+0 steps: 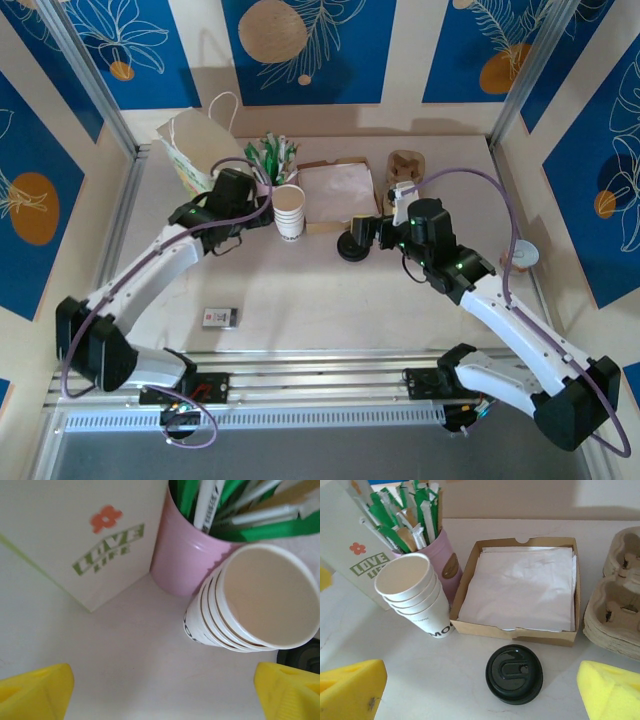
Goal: Pack the takeout coffee
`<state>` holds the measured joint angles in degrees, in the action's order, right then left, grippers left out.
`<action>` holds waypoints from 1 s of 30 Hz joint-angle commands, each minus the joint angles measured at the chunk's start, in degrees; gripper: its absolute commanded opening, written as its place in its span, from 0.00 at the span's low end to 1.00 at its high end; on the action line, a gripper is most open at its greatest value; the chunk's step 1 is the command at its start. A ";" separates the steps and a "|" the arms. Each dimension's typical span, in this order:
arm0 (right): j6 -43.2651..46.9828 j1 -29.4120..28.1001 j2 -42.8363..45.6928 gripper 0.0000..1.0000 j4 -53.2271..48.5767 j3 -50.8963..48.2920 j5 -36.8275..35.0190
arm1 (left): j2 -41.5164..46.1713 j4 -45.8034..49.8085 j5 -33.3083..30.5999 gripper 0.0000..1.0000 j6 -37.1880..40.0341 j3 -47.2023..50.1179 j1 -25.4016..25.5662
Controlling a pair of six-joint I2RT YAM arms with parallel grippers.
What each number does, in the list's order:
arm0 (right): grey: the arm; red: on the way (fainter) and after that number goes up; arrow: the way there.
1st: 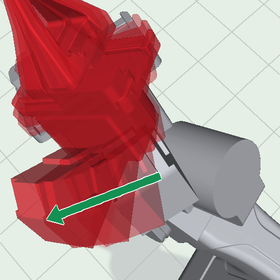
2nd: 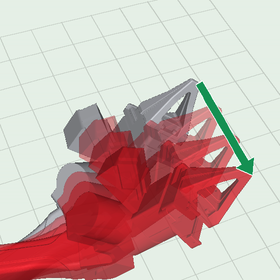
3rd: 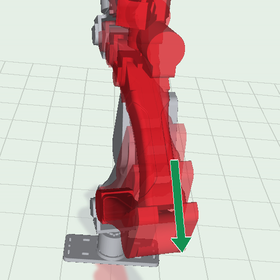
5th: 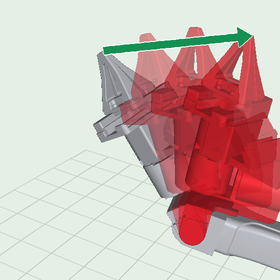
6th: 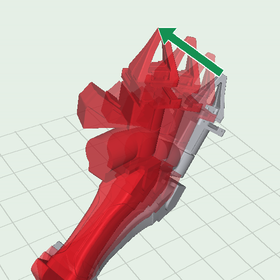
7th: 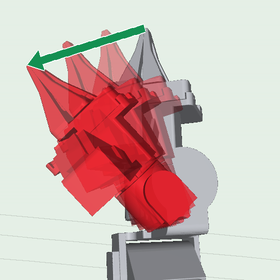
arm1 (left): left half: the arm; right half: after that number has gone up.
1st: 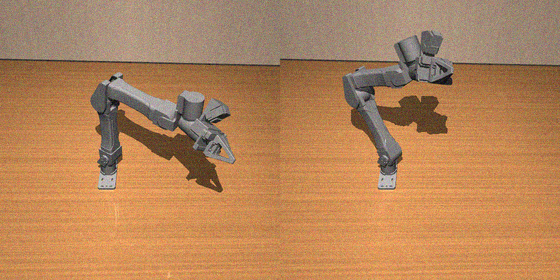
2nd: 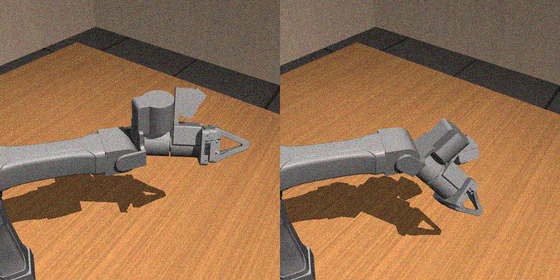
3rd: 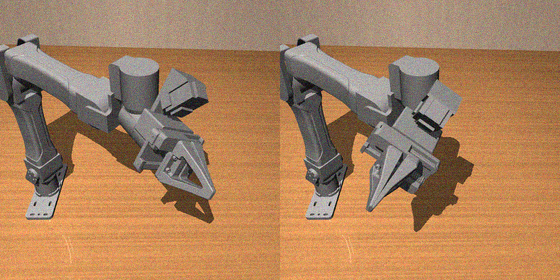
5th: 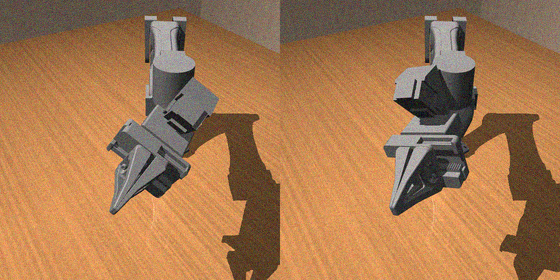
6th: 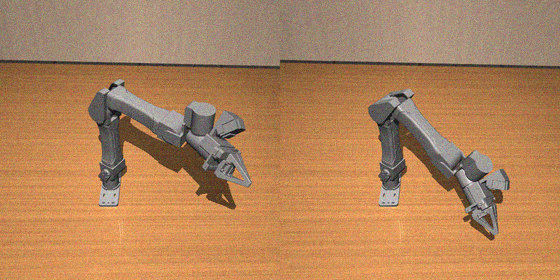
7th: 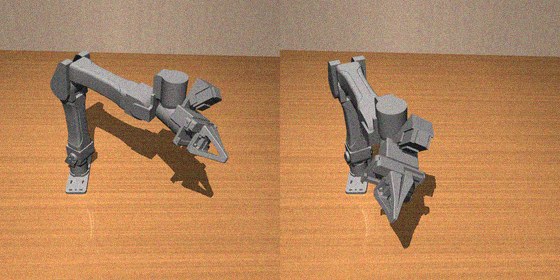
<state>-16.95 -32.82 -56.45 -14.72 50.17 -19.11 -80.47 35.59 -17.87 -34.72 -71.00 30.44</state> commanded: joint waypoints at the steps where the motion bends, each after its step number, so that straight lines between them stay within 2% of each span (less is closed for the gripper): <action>1: 3.73 -3.39 0.11 0.98 -2.53 2.46 -5.38 | -3.13 3.47 -2.32 0.91 -2.34 -4.15 1.67; 4: 5.21 -6.52 0.52 0.98 -3.37 3.00 -8.71 | -6.62 3.49 -2.05 0.88 -3.00 -6.53 2.39; 15: 8.16 -13.90 2.83 0.99 -4.83 2.83 -14.97 | -14.72 4.13 -2.76 0.86 -4.22 -13.30 3.06; 30: 9.21 -17.62 7.66 0.99 -6.01 1.78 -18.00 | -21.02 5.27 -3.15 0.63 -4.91 -18.71 3.05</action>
<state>-8.56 -49.93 -50.02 -21.08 51.42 -35.64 -100.12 39.03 -19.88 -39.09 -87.57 32.93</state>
